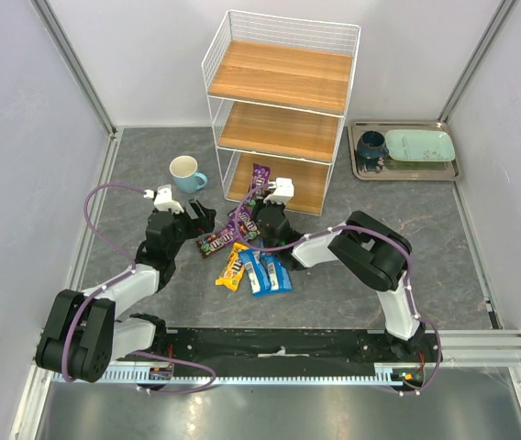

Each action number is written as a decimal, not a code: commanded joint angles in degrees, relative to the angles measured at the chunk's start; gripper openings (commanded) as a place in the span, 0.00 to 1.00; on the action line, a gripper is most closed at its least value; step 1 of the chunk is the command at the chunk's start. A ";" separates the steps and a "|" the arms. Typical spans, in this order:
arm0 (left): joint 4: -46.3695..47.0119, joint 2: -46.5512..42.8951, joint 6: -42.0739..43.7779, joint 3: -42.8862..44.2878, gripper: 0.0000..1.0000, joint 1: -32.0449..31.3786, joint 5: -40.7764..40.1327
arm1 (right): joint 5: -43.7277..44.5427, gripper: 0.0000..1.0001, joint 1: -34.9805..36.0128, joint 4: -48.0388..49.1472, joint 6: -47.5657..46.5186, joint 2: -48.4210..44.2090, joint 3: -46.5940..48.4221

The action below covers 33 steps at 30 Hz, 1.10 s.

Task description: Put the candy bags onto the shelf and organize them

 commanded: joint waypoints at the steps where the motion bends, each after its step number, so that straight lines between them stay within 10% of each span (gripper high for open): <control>1: 1.04 -0.71 -1.38 1.87 0.94 -0.15 -1.10 | 0.03 0.00 -2.21 4.77 -1.70 2.71 4.26; 3: 1.04 -0.62 -1.47 1.87 0.94 -0.15 -1.01 | -0.94 0.01 -3.09 4.16 -2.93 3.94 5.49; 7: 1.12 -0.62 -1.47 1.87 0.94 -0.15 -0.83 | -3.57 0.41 -3.97 2.57 -5.30 5.44 8.22; 13: 1.12 -0.62 -1.29 1.87 0.94 -0.15 -0.83 | -4.63 0.67 -4.06 2.22 -6.10 1.50 3.93; 33: 0.95 -1.15 -1.20 1.69 0.94 -0.15 -0.92 | -31.97 0.65 1.57 -25.46 -10.75 -9.68 2.42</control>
